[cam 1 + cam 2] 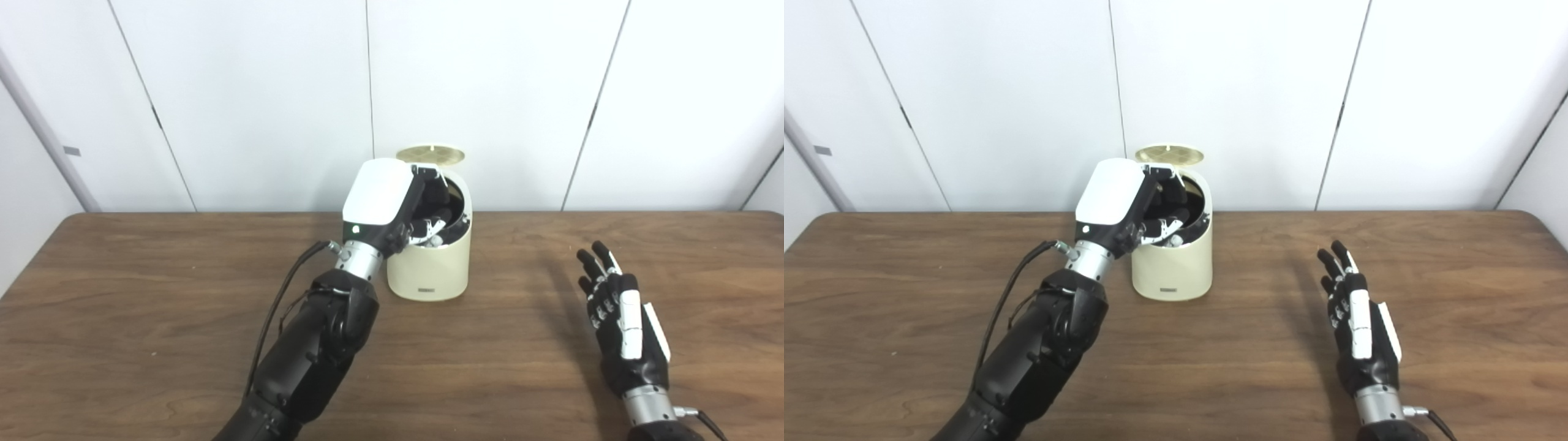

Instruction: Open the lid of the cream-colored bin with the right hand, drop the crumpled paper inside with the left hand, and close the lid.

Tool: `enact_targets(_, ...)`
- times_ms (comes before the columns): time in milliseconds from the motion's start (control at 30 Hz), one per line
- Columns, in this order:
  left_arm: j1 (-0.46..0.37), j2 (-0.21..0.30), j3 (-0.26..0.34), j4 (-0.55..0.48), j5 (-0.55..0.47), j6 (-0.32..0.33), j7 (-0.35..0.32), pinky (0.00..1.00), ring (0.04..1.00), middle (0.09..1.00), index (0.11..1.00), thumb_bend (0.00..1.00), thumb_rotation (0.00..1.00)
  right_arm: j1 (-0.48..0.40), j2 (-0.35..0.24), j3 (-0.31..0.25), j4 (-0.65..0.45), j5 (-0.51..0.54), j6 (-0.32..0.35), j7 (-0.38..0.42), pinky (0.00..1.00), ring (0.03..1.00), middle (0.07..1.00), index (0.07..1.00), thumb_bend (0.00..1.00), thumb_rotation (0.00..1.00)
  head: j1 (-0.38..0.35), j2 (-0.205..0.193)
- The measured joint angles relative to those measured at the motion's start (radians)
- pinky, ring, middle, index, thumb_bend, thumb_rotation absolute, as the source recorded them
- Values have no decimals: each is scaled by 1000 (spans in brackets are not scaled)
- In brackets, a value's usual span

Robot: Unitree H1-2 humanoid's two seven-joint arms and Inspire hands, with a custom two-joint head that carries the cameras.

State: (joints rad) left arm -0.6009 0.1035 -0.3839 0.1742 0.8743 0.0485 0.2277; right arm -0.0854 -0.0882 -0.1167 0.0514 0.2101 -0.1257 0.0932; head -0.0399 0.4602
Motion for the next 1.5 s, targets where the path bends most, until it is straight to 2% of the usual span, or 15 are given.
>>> enact_targets(400,33,4,36,-57,-8,-29,2,370,432,506,469,476,0,-1,-2,1,0,3,2,0,1000,1000,932,967,511,1000,6,2)
enact_targets(567,62,9,65,-113,-24,-29,-13,361,450,511,463,476,0,-1,-5,2,1,2,2,1,1000,998,933,967,511,1000,8,3)
enact_targets(900,85,35,103,-148,-21,-30,-27,351,444,504,461,477,0,-2,-6,2,2,4,3,2,1000,1000,936,971,515,1000,12,5)
enact_targets(1200,123,50,160,-165,-30,-30,-26,351,419,526,477,475,0,-2,-6,2,2,11,6,4,1000,1000,936,971,516,1000,15,6)
enact_targets(1367,150,48,211,-179,-86,-30,-23,316,422,557,511,469,0,-3,-7,3,5,11,5,4,1000,1000,940,974,520,1000,18,8)
enact_targets(1467,175,46,240,-206,-113,-26,-24,321,438,564,518,470,0,-5,-8,3,9,11,4,4,1000,1000,939,975,516,1000,20,8)
enact_targets(1500,184,46,247,-217,-127,-22,-28,360,421,550,523,485,0,-6,-9,4,11,11,4,4,1000,1000,941,977,518,1000,20,8)
